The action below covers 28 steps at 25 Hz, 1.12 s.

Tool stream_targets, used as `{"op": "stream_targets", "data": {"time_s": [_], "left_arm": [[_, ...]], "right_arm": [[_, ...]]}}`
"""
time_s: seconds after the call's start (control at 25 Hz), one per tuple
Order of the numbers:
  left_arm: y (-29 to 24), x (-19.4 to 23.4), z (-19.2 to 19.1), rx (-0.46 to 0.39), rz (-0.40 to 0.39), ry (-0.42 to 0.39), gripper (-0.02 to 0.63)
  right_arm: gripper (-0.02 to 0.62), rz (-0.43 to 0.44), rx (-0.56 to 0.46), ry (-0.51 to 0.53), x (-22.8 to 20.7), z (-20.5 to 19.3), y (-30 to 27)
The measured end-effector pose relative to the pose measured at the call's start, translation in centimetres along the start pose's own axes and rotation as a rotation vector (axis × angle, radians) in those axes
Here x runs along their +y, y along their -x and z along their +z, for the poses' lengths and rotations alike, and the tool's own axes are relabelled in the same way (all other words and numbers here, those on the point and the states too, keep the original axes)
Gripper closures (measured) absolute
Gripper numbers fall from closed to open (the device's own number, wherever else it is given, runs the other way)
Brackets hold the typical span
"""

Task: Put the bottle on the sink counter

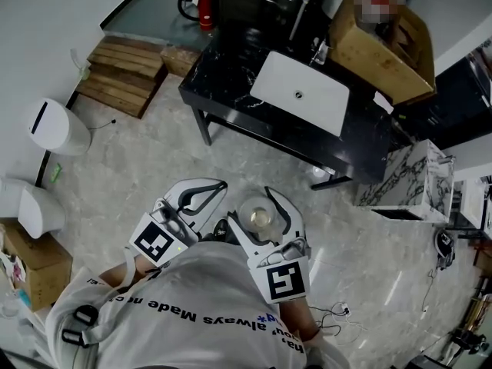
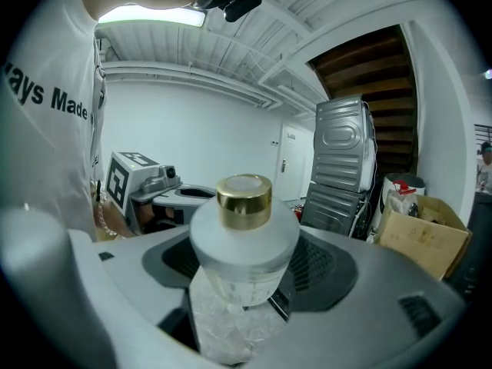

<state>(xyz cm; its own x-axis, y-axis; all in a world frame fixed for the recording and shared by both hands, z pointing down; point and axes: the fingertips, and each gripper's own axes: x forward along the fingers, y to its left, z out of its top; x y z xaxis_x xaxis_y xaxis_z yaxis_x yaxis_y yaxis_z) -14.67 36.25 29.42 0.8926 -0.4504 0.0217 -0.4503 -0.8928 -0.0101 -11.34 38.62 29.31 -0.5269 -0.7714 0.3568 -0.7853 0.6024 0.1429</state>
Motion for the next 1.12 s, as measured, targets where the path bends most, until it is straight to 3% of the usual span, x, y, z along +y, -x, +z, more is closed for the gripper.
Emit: {"op": "stream_targets", "data": {"time_s": [0.52,1.12], "left_arm": [[-6.3,5.3,-0.4,0.015,0.011,-0.006,0.603],[-20.7,10.2,0.6,0.028,-0.002,0.004,0.603]], "right_arm": [[0.262,0.000,-0.013,-0.015,-7.4,-0.3,-4.6],[0.262,-0.030,-0.024,-0.040,-22.0,-1.0,-7.0]]}}
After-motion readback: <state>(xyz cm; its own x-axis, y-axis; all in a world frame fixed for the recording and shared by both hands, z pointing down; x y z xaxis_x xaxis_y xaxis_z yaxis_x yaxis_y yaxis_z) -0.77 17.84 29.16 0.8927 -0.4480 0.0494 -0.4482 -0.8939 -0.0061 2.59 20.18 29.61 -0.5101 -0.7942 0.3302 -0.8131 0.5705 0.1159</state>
